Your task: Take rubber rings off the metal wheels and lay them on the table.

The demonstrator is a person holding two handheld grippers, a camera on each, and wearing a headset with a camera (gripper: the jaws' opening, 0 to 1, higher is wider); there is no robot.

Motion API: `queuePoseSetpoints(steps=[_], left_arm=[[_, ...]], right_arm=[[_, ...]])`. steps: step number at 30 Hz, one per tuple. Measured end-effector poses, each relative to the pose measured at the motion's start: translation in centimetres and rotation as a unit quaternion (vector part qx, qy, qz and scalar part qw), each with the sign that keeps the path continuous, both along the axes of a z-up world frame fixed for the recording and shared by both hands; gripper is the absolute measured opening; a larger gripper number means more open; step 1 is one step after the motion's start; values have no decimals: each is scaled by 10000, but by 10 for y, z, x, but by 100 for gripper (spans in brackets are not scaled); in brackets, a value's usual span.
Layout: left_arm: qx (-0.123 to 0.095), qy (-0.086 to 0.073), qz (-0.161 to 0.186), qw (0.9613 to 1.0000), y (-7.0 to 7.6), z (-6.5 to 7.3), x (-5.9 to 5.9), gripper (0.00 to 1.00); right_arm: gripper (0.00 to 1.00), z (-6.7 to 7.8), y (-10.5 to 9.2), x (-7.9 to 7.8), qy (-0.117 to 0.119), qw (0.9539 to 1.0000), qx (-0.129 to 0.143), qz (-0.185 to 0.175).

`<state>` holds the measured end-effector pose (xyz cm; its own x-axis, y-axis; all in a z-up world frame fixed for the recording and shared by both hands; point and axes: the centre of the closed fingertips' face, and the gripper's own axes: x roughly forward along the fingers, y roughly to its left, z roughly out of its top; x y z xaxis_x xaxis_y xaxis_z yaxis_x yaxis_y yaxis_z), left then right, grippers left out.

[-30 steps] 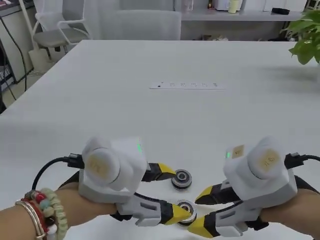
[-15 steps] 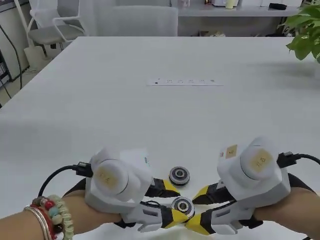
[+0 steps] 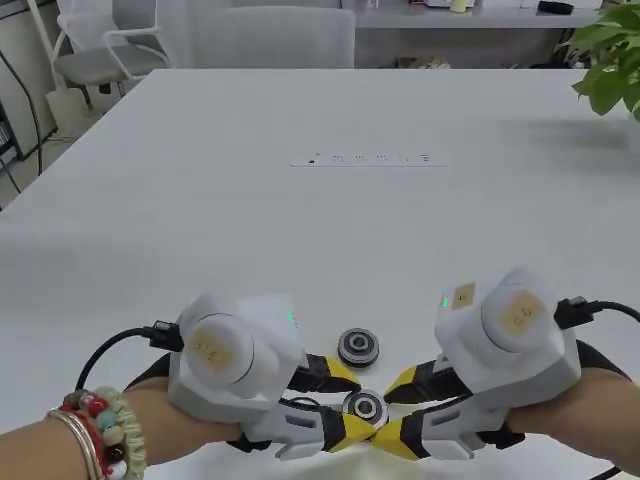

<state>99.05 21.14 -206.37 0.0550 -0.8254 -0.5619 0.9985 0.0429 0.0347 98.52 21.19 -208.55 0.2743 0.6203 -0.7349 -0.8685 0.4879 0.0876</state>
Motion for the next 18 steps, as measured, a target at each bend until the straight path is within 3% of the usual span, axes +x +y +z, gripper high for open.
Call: queuePoseSetpoints(steps=[6, 9, 11, 18], left_arm=[[-4, 2, 1, 10000, 0, 0, 0, 19], [-34, -33, 35, 10000, 0, 2, 2, 11], [18, 11, 84, 10000, 1, 0, 3, 12], [-27, -59, 31, 10000, 1, 0, 2, 11]], right_arm=[[25, -1, 0, -1, 17, 10000, -26, 8], [25, -1, 0, -1, 24, 10000, -21, 10], [24, -1, 0, -1, 21, 10000, -20, 8], [24, -1, 1, -1, -15, 10000, -15, 51]])
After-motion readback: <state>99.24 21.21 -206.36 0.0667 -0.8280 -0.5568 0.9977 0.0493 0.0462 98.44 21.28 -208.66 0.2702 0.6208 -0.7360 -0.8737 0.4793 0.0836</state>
